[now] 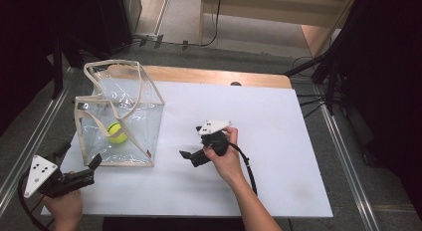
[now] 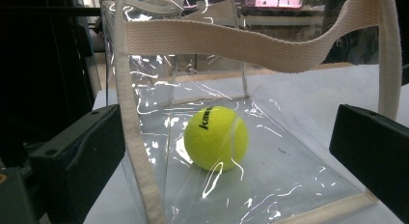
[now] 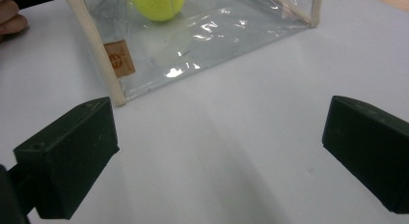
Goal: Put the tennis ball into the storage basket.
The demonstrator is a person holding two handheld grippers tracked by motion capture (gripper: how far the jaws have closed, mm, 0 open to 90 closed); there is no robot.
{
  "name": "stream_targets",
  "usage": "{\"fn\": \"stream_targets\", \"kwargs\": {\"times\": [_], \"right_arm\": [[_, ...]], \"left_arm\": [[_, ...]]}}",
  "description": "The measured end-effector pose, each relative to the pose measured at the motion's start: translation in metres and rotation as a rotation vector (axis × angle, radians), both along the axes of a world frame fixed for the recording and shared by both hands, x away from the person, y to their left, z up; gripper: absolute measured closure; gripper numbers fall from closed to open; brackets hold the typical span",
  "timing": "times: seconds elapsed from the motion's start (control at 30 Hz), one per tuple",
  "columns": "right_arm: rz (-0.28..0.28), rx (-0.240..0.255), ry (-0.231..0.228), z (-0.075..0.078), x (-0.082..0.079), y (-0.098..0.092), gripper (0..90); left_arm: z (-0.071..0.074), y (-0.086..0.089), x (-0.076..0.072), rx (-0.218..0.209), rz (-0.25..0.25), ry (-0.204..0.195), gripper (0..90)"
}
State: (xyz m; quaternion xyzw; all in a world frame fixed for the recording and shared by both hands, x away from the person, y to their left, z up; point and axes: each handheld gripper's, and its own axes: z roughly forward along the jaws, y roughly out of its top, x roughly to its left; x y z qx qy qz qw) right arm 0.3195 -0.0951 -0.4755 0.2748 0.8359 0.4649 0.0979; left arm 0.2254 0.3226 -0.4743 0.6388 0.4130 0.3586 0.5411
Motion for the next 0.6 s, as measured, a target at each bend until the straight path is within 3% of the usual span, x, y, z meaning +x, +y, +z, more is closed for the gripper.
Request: {"fn": "stream_targets", "kwargs": {"times": [0.6], "right_arm": [[-0.104, 0.011, 0.001, -0.012, -0.023, -0.057, 0.0]], "left_arm": [[0.000, 0.000, 0.000, -0.002, 0.004, 0.000, 0.0]]}}
